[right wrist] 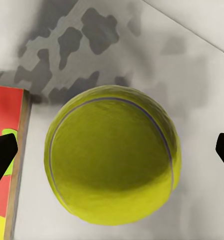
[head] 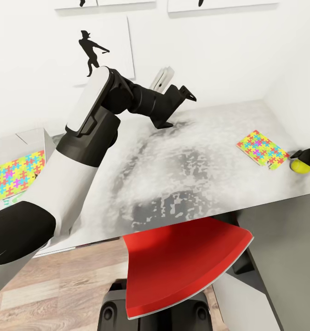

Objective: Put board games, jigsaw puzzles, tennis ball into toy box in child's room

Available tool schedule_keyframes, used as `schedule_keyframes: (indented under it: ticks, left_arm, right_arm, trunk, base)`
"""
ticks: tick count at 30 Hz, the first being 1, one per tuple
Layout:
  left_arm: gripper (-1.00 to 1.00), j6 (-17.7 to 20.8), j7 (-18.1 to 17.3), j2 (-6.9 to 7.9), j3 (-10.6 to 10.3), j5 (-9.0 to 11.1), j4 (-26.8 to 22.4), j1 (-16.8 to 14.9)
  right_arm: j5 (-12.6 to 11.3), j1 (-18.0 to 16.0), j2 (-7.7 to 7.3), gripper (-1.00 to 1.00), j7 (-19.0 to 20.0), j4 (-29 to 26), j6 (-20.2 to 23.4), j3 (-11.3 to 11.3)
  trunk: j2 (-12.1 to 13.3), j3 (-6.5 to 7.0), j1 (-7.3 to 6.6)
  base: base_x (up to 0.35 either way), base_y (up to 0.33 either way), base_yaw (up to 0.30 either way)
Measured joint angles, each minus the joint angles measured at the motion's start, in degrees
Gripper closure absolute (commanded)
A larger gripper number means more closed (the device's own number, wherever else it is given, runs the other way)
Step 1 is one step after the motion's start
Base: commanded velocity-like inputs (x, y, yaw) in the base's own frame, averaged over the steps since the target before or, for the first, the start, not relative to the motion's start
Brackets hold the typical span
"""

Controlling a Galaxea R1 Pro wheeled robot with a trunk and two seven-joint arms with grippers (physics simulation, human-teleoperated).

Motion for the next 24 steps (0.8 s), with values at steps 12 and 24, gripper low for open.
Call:
schedule_keyframes:
  ticks: [12,24]
  left_arm:
    - [-1.0,0.0,0.0,0.01,-0.04,0.0,0.0,-0.02]
    - [-1.0,0.0,0.0,0.0,-0.05,0.0,0.0,-0.02]
  right_arm:
    - [-0.04,0.08,0.02,1.0,-0.02,0.01,-0.05,0.0]
    - [0.57,0.08,-0.06,1.0,-0.01,0.0,0.05,0.04]
  trunk:
    - [0.0,0.0,0.0]
    - [-0.01,0.0,0.0]
  base:
    - [0.0,0.0,0.0]
    - [0.0,0.0,0.0]
